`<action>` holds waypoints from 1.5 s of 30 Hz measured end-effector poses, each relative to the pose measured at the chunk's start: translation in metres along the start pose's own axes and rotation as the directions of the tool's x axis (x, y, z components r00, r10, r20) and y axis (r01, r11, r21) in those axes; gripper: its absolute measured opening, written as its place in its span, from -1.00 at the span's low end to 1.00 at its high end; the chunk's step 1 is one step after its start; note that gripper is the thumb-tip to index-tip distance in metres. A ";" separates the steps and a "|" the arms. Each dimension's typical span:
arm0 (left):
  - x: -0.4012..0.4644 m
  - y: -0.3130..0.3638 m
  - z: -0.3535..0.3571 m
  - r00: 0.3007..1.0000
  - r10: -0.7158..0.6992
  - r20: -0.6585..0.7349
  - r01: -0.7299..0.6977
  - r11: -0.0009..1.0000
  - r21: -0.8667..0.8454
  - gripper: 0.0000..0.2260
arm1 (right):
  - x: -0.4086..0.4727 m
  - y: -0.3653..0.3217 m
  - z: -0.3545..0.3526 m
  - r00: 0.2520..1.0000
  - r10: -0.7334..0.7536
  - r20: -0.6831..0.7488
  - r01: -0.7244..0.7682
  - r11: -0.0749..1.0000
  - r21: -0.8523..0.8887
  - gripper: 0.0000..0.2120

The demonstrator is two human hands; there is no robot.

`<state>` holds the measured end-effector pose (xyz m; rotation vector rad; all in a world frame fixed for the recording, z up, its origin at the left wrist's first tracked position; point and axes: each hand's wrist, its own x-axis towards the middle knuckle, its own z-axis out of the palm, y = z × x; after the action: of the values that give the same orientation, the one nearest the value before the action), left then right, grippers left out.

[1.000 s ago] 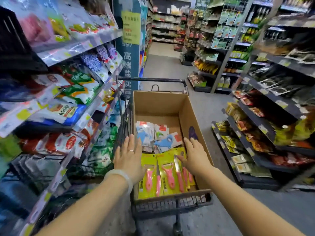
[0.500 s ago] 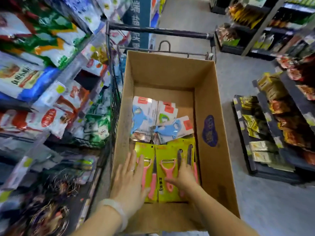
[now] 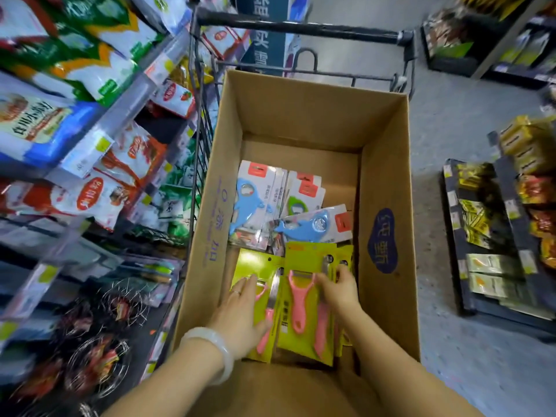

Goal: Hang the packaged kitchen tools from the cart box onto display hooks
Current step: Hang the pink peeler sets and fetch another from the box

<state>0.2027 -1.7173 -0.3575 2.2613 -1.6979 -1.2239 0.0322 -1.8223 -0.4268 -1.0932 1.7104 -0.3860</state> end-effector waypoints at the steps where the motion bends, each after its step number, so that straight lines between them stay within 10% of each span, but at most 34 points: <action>1: 0.002 0.001 -0.003 1.000 -0.005 -0.014 0.005 1.000 -0.019 -0.24 | -0.003 -0.013 -0.006 0.998 -0.058 0.018 0.058 0.997 0.045 -0.54; 5: 0.005 0.009 -0.021 0.993 -0.046 -0.107 0.020 0.973 -0.230 -0.05 | -0.020 -0.074 -0.024 0.949 -0.281 0.146 0.222 0.920 0.324 -0.92; 14: -0.002 0.015 -0.072 0.845 -0.255 -0.470 -0.091 0.797 -0.597 -0.10 | -0.037 -0.135 0.008 0.871 -0.409 0.273 0.223 0.823 0.522 -0.83; 21: -0.012 -0.017 -0.084 0.766 -0.347 -0.541 -0.101 0.766 -0.635 -0.26 | -0.011 -0.006 0.066 0.899 0.197 0.392 -0.085 0.955 -0.284 -0.55; 27: -0.012 -0.034 -0.080 0.739 -0.375 -0.559 -0.124 0.741 -0.660 -0.41 | -0.013 0.033 0.116 0.988 0.129 0.091 -0.093 0.942 -0.321 0.10; 39: -0.004 -0.039 -0.078 0.746 -0.425 -0.513 -0.073 0.714 -0.697 -0.17 | -0.012 0.039 0.103 0.980 0.182 0.086 -0.173 0.980 -0.098 -0.24; 45: -0.006 -0.037 -0.078 0.727 -0.440 -0.527 -0.077 0.710 -0.700 -0.18 | -0.007 0.000 0.039 0.994 0.010 0.112 -0.031 0.983 0.183 -0.78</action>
<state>0.2795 -1.7286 -0.3188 2.0172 -0.5871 -0.7036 0.0666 -1.8076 -0.4394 -0.9442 1.5540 -0.4533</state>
